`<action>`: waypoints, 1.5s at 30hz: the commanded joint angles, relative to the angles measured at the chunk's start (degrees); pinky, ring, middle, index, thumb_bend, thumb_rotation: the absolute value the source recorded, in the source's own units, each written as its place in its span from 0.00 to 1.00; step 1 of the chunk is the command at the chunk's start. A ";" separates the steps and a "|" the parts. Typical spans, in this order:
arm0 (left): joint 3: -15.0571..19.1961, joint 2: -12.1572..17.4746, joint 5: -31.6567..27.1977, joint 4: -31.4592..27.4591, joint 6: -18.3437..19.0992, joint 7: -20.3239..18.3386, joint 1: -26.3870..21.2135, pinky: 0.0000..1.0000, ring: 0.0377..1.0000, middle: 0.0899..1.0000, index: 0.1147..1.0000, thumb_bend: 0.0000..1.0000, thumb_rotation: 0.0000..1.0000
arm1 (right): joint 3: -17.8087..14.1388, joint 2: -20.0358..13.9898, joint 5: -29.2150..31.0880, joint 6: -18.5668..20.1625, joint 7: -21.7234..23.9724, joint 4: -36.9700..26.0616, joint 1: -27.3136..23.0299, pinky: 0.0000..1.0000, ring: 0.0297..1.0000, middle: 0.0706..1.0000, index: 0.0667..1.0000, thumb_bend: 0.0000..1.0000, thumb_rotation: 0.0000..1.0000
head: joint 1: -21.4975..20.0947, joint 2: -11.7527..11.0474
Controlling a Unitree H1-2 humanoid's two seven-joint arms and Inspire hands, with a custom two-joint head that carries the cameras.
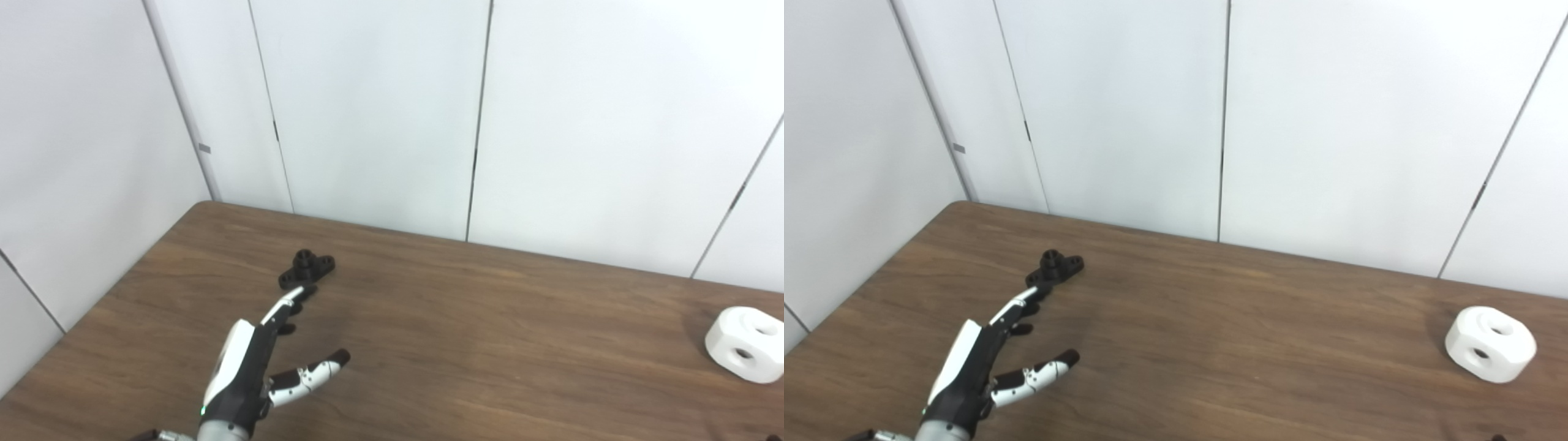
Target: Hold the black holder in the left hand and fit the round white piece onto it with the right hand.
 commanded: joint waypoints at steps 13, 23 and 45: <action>2.07 5.95 13.04 6.63 -0.84 -0.96 -8.27 0.92 0.99 0.96 0.90 0.76 0.49 | -0.31 -0.05 -1.86 0.21 -1.50 -0.88 0.94 0.95 1.00 0.98 0.95 0.53 1.00 | -0.33 0.25; 1.98 8.91 18.10 15.17 -0.66 -1.65 -13.85 1.00 0.99 0.97 0.88 0.81 0.55 | 0.07 0.04 -1.93 0.78 -1.88 -1.62 1.15 0.94 1.00 0.98 0.95 0.53 1.00 | -0.63 0.54; -0.66 10.98 21.65 36.78 1.04 1.35 -26.54 1.00 0.99 0.96 0.87 0.84 0.59 | 0.53 0.14 -3.64 0.68 -2.24 -2.18 2.03 0.97 0.99 0.97 0.95 0.52 1.00 | -1.51 0.75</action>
